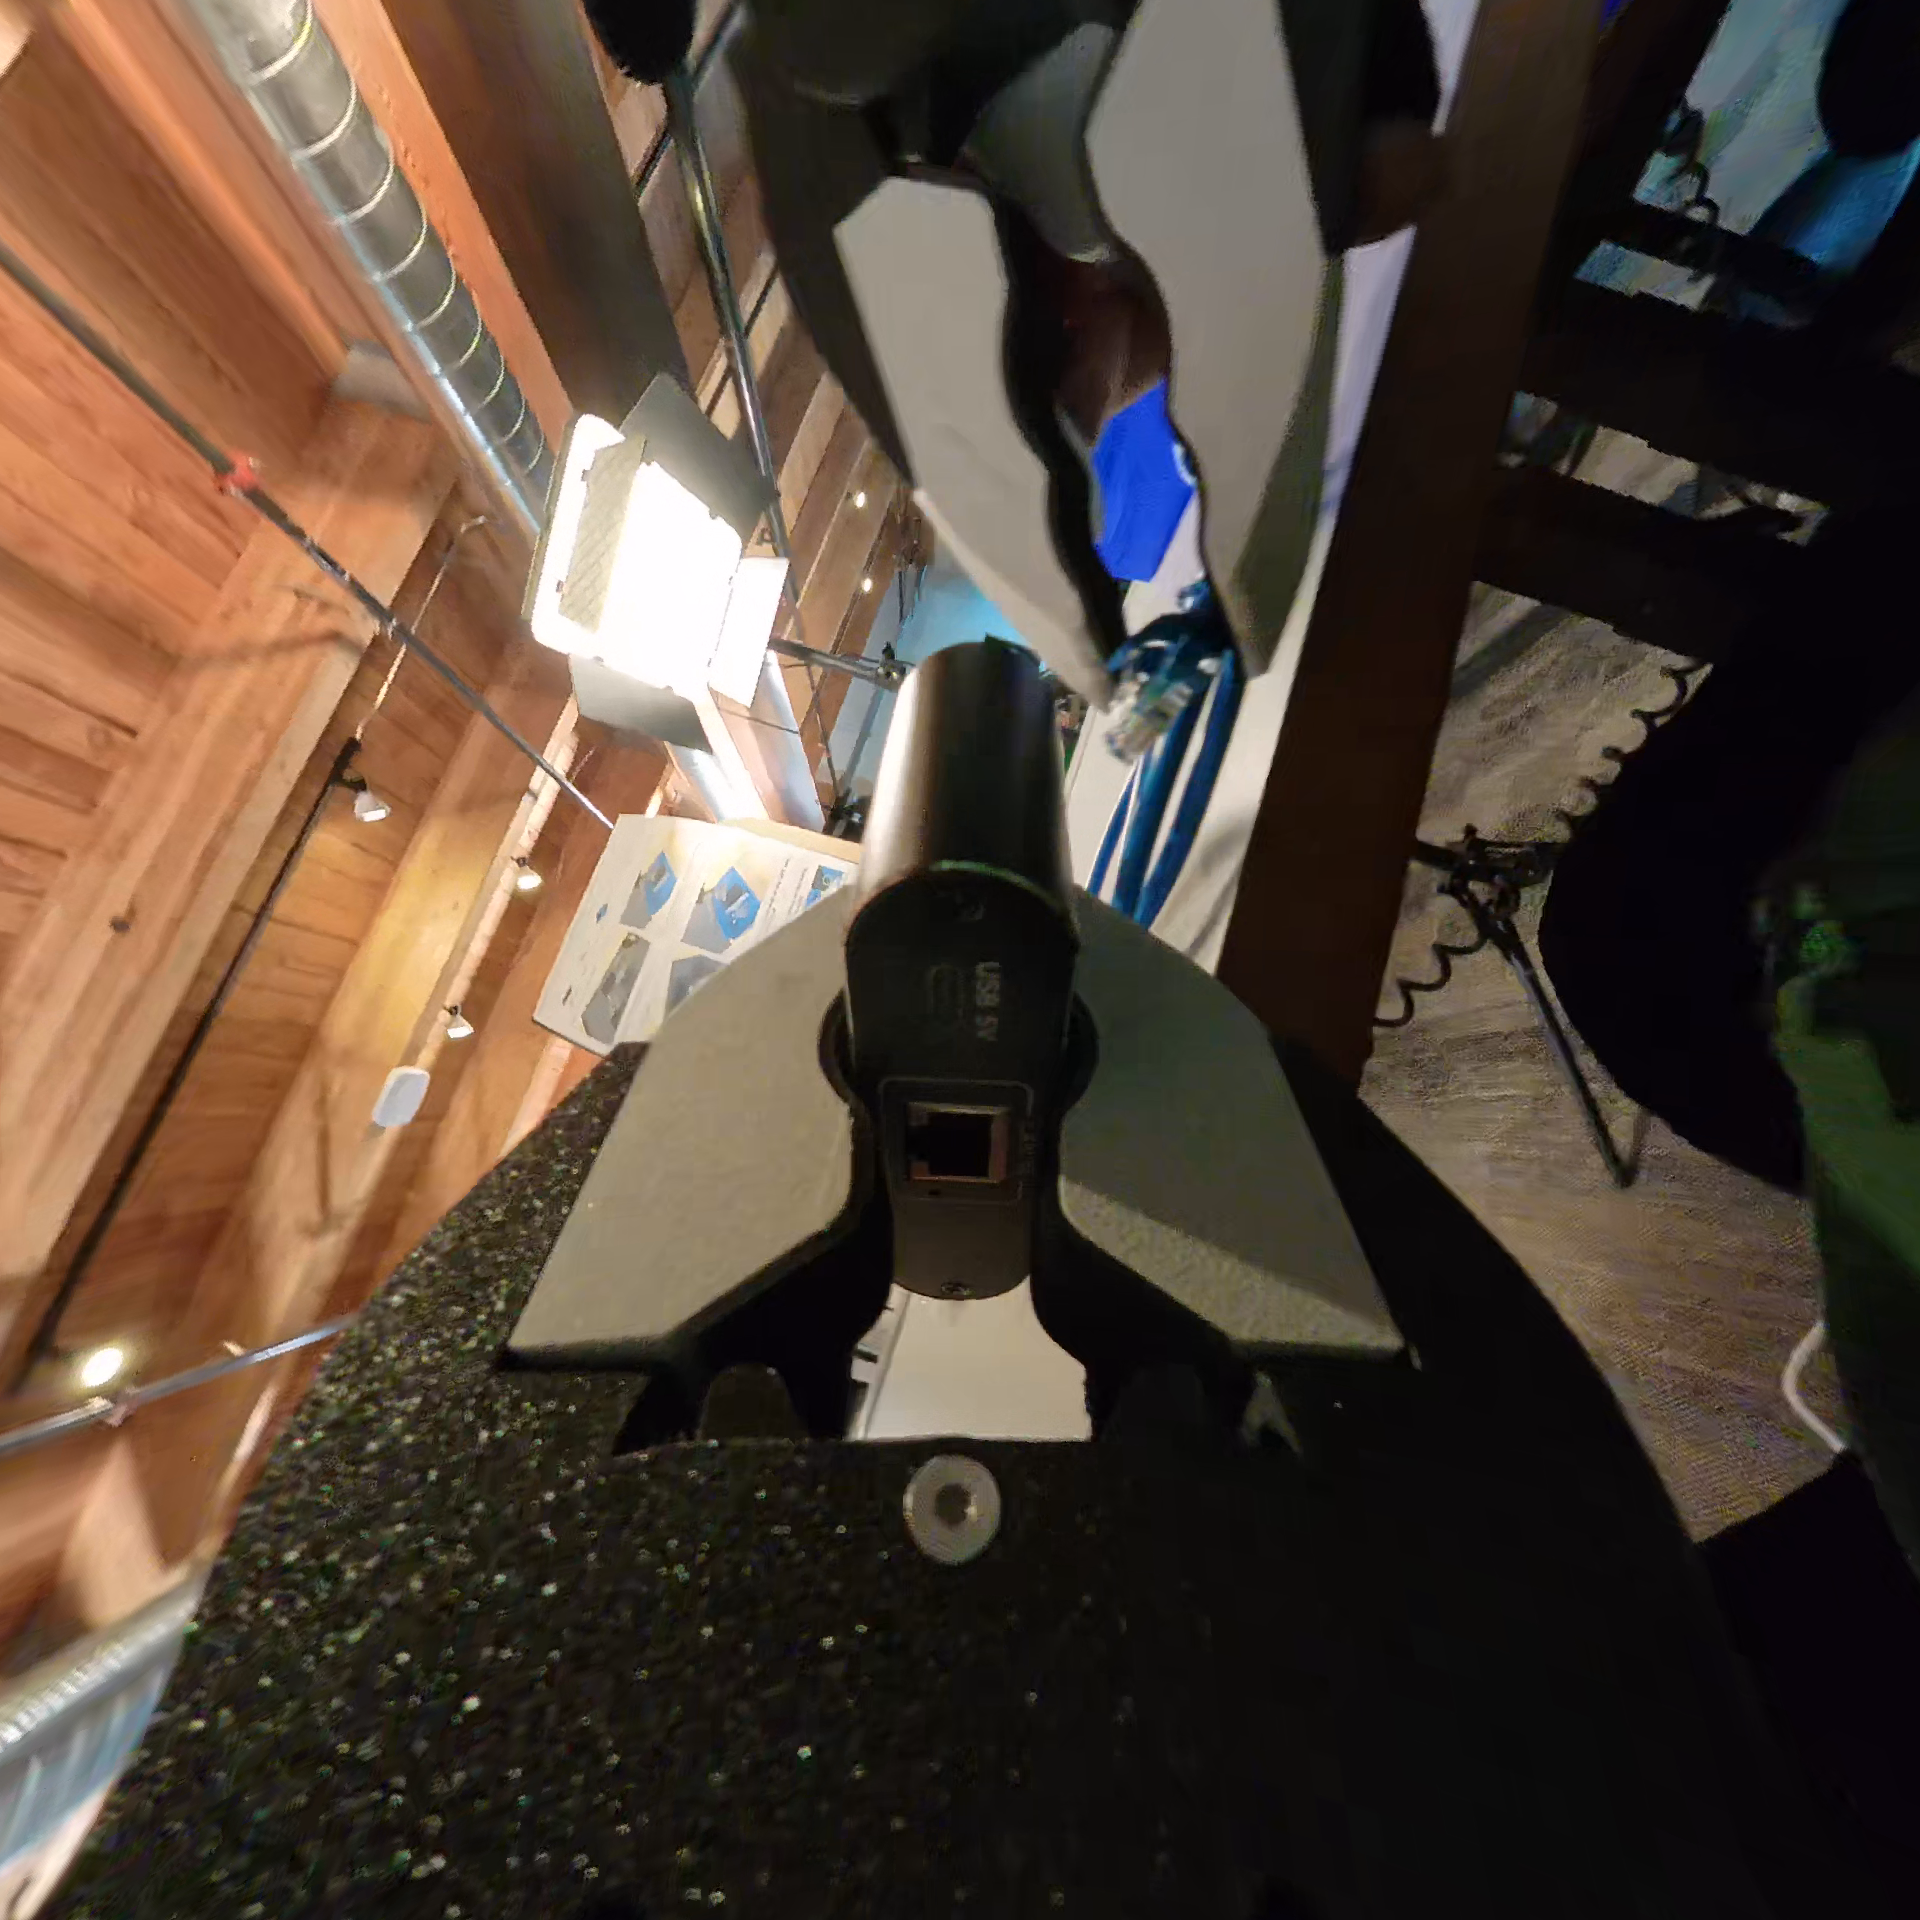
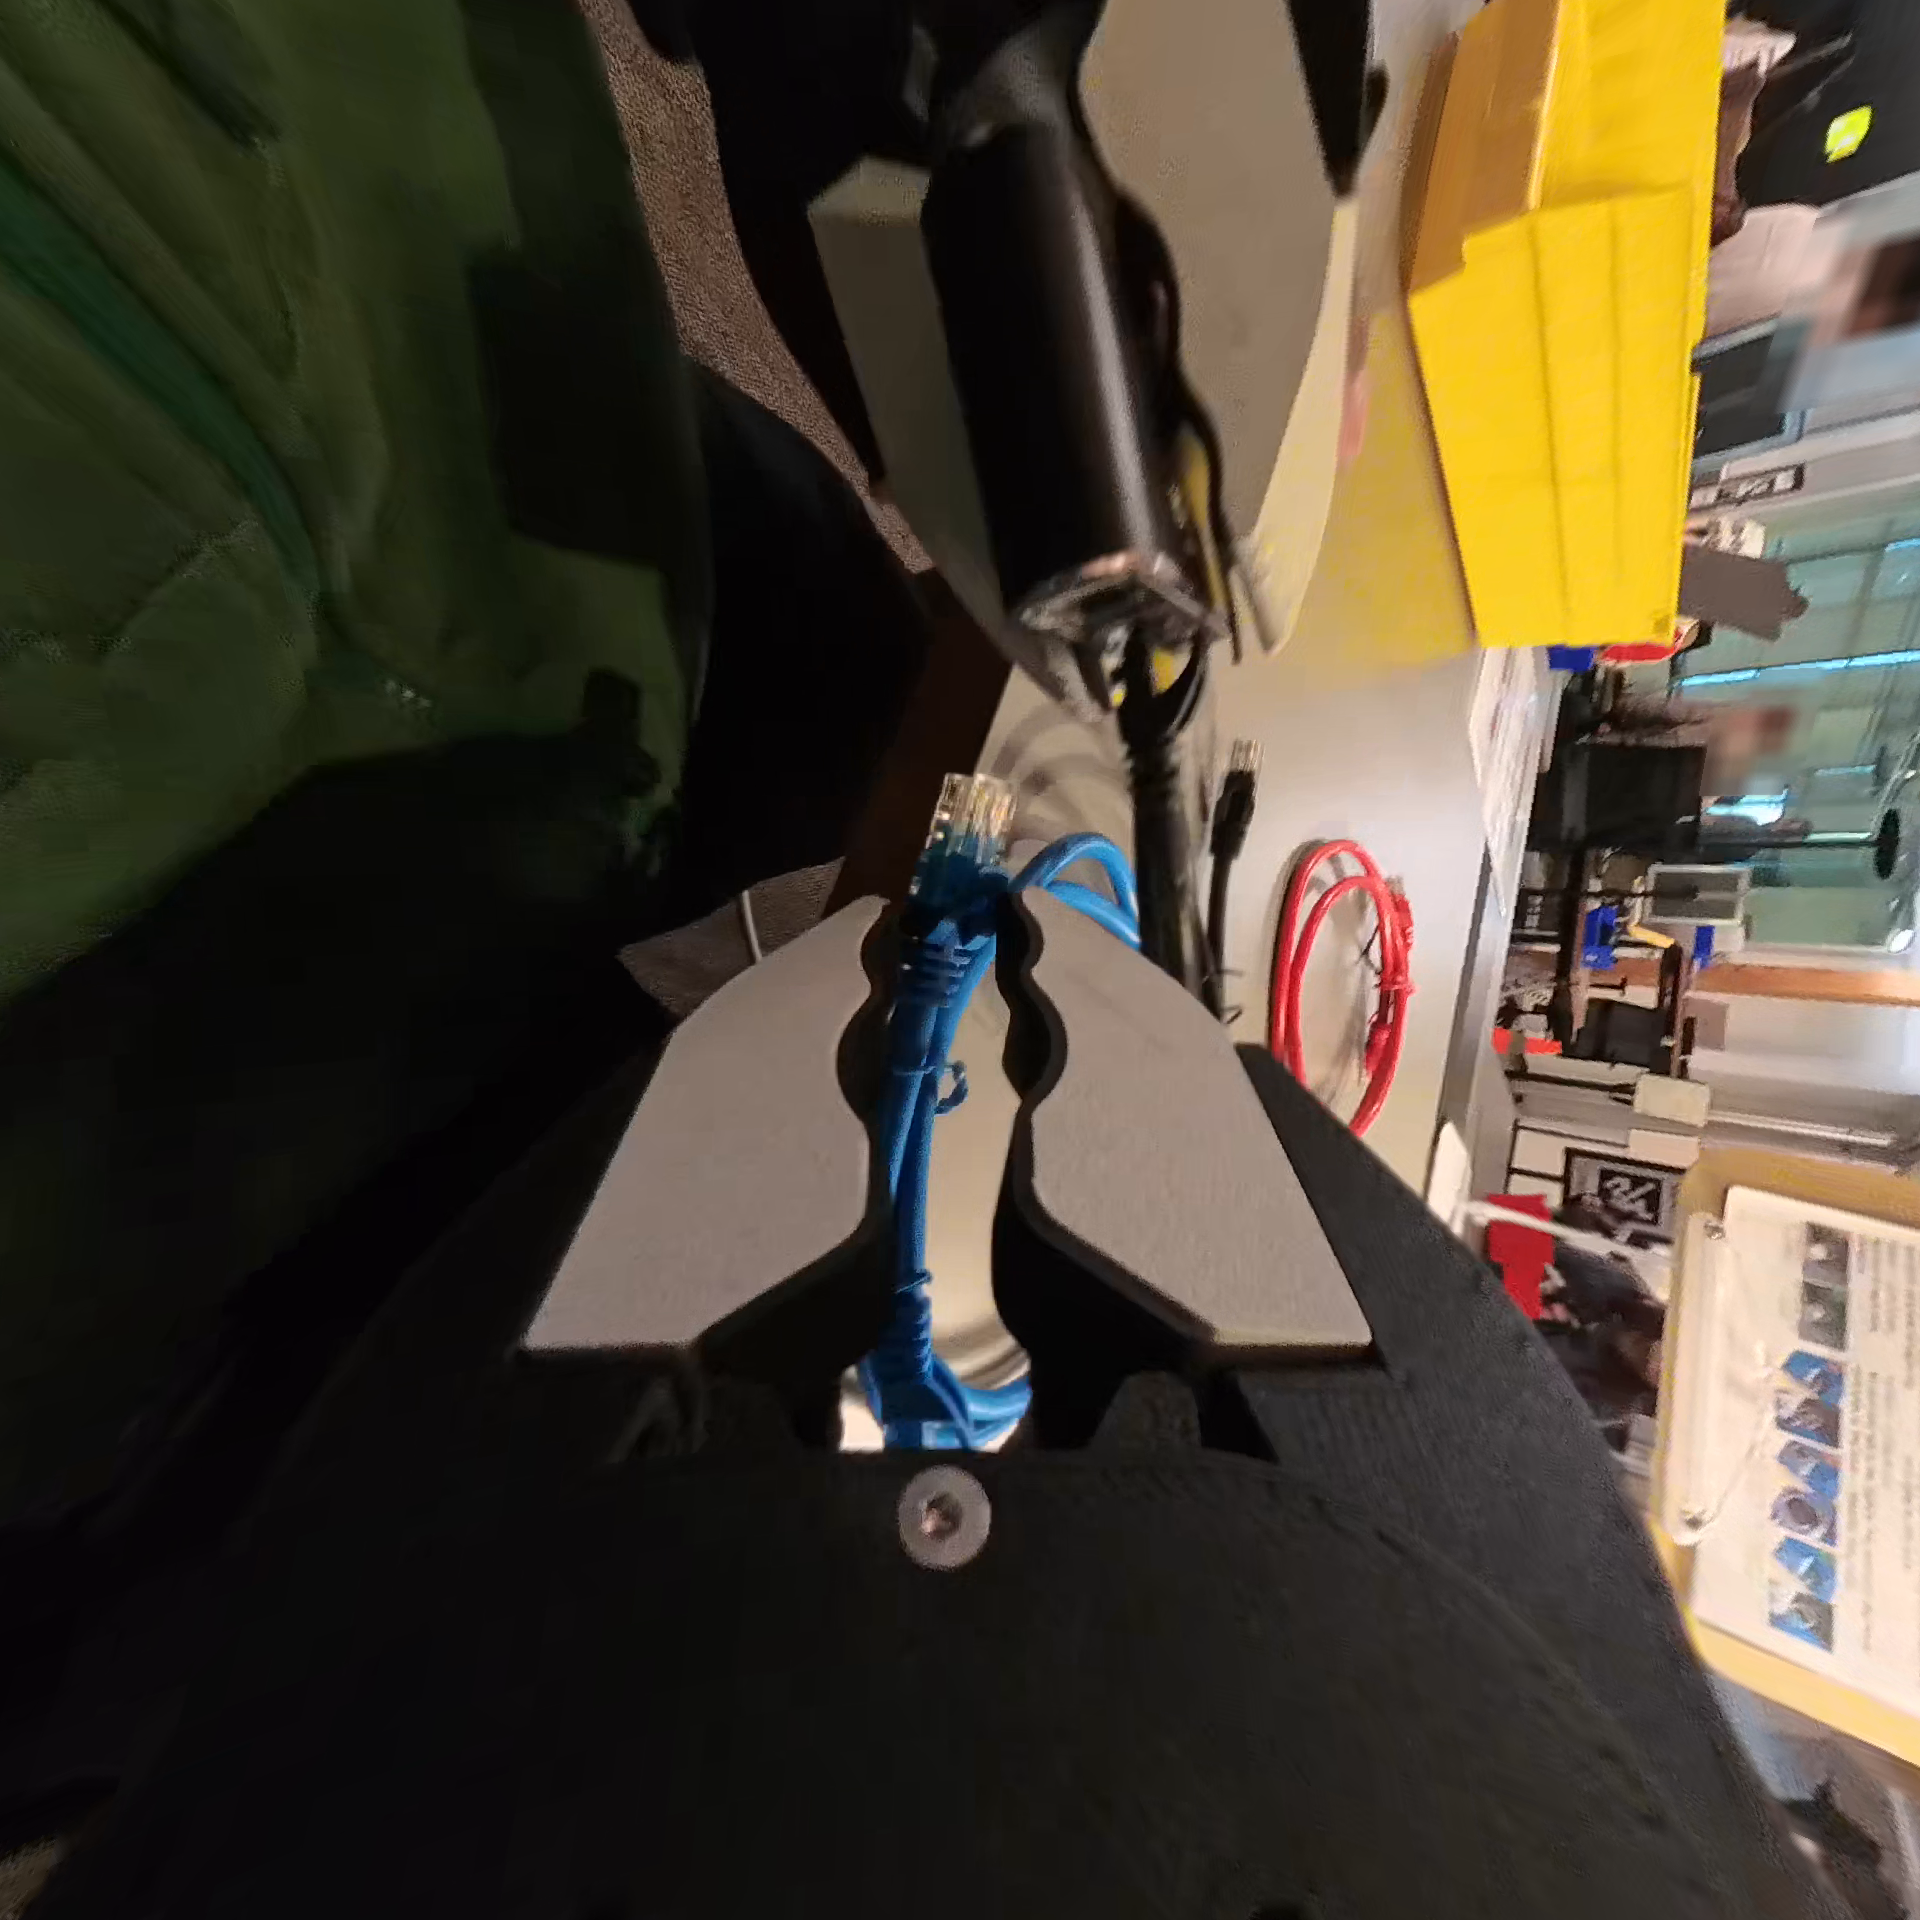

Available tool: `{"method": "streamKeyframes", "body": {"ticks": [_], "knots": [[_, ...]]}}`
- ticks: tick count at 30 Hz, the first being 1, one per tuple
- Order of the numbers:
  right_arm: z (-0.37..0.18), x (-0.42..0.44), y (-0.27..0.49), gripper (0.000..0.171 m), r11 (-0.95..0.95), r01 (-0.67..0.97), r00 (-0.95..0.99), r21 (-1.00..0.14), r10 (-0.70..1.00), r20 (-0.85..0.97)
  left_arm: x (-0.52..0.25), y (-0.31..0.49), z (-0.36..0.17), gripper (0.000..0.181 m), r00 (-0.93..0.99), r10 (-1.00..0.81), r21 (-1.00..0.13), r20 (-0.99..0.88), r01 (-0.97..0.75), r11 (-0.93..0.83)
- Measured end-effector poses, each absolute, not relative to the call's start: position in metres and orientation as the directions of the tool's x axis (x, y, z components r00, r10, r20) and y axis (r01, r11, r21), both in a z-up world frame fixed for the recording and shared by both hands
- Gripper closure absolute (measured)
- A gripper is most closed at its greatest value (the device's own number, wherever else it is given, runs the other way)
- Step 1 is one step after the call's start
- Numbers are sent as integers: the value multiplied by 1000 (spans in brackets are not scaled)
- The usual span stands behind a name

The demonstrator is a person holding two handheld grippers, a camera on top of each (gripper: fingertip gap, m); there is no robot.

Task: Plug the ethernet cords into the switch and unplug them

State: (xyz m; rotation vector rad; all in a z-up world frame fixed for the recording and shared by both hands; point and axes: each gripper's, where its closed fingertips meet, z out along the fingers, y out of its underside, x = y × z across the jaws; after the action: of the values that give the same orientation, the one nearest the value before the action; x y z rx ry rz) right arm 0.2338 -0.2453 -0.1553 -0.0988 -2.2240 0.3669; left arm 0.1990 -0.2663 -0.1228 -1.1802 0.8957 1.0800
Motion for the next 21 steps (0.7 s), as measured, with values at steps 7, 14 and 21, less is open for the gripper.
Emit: {"method": "streamKeyframes", "body": {"ticks": [7, 14, 21], "knots": [[-147, 233, -264, 154, 964, -109, -627, -243, 123, 769, 202, -267, -127, 153, 75, 186, -67, -980, -997, 47], [-148, 239, -264, 154, 953, -123, -672, -277, 126, 730, 214, -265, -132, 153, 22, 189, -2, -982, -995, 104], [-157, 251, -266, 154, 956, -102, -733, -275, 114, 670, 226, -265, -139, 153, -27, 173, 53, -984, -988, 147]]}}
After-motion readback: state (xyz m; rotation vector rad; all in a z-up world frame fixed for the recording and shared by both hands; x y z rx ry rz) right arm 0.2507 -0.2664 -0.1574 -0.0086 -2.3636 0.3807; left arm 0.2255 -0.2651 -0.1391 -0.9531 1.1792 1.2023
